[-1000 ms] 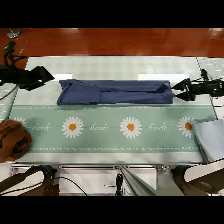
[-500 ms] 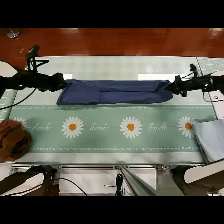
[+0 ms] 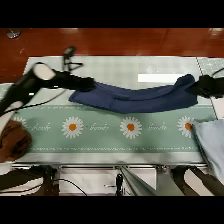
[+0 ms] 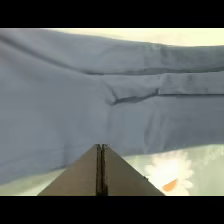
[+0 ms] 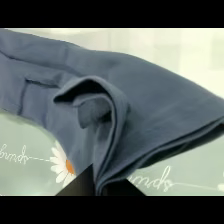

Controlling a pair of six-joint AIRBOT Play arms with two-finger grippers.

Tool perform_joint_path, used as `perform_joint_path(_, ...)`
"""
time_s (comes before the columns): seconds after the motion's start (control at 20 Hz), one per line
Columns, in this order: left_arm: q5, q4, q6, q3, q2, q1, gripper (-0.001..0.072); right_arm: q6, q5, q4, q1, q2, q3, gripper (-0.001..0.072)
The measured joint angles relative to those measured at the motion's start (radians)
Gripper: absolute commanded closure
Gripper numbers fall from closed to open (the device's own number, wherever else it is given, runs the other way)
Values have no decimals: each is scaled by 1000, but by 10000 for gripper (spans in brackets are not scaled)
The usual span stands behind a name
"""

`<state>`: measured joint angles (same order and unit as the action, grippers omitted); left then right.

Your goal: Fold the shirts.

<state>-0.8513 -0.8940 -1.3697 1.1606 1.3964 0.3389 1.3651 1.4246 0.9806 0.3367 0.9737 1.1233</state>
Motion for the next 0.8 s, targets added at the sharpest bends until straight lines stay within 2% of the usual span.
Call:
perform_joint_path(0.15, 36, 4, -45, 122, 152, 150, 680, 60, 11, 16, -1, -174, -71, 695)
perform_joint_path(0.3, 52, 5, -104, 263, 303, 289, 680, 95, 22, 17, -1, -272, -109, 695)
perform_joint_path(0.6, 9, 51, -180, 467, 509, 537, 680, 111, 34, 11, -1, -325, -129, 694)
perform_joint_path(0.8, -22, 102, -191, 527, 548, 599, 680, 113, 27, 11, -1, -332, -132, 694)
